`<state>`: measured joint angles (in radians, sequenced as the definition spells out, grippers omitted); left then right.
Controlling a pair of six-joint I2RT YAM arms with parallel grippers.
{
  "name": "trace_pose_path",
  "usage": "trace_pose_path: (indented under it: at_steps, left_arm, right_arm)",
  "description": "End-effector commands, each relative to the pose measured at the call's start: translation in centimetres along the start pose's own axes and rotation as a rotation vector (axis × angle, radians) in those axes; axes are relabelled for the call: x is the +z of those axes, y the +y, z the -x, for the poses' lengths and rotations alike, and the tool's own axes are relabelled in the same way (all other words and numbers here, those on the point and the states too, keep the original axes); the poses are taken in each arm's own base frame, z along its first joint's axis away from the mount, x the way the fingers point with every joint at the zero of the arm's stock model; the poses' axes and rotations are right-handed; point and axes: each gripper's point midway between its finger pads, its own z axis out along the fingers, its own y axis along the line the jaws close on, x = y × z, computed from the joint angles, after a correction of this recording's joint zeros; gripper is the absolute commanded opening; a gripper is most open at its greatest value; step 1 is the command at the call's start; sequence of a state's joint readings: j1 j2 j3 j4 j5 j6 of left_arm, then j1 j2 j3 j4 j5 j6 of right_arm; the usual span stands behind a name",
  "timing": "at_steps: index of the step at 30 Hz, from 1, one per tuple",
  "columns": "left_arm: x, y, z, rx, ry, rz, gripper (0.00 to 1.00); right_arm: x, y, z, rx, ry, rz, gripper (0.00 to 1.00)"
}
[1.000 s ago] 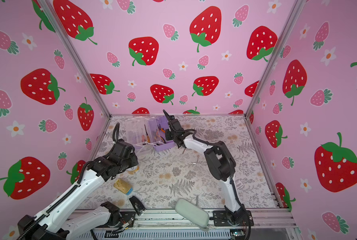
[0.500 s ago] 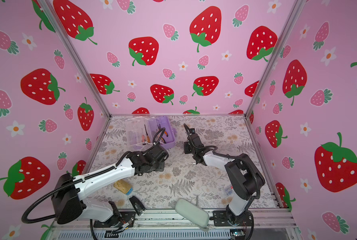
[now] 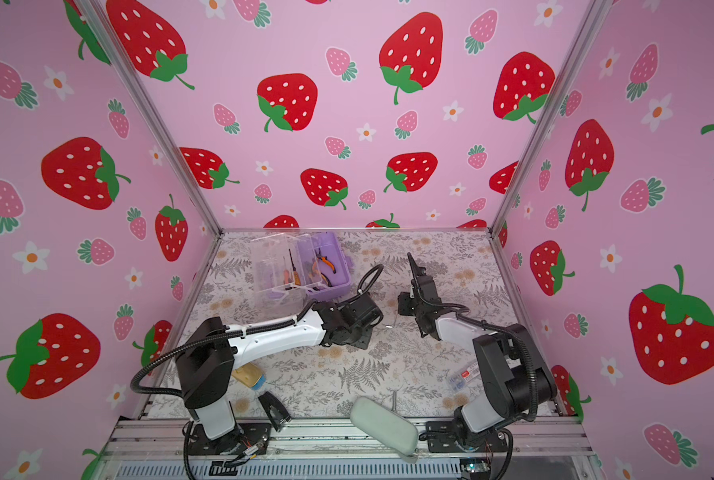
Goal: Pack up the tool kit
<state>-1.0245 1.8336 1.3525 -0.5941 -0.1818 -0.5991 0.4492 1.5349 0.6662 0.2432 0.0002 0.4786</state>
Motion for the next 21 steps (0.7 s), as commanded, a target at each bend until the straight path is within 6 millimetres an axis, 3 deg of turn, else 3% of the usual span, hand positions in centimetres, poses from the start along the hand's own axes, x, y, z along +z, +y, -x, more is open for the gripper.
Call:
trace_pose_path:
  at_steps: [1, 6, 9, 14, 21]
  left_arm:
    - [-0.4, -3.4, -0.7, 0.084, 0.038, -0.089, 0.57]
    - [-0.2, -6.6, -3.8, 0.193, 0.106, -0.130, 0.61]
    - [0.1, -8.1, -5.8, 0.243, 0.132, -0.129, 0.64]
    - [0.7, -9.4, -8.3, 0.270, 0.143, -0.142, 0.65]
    - [1.0, -10.7, -9.8, 0.286, 0.126, -0.158, 0.66]
  right_arm:
    - [-0.6, 0.5, 0.3, -0.014, -0.044, 0.037, 0.46]
    - [-1.1, -1.3, -0.2, 0.011, -0.080, -0.041, 0.46]
    - [-1.3, -1.3, -0.1, 0.018, -0.083, -0.041, 0.46]
    - [-1.0, -1.9, -0.4, 0.024, -0.060, -0.049, 0.46]
    - [-0.9, -2.9, -0.6, 0.062, -0.050, -0.043, 0.45]
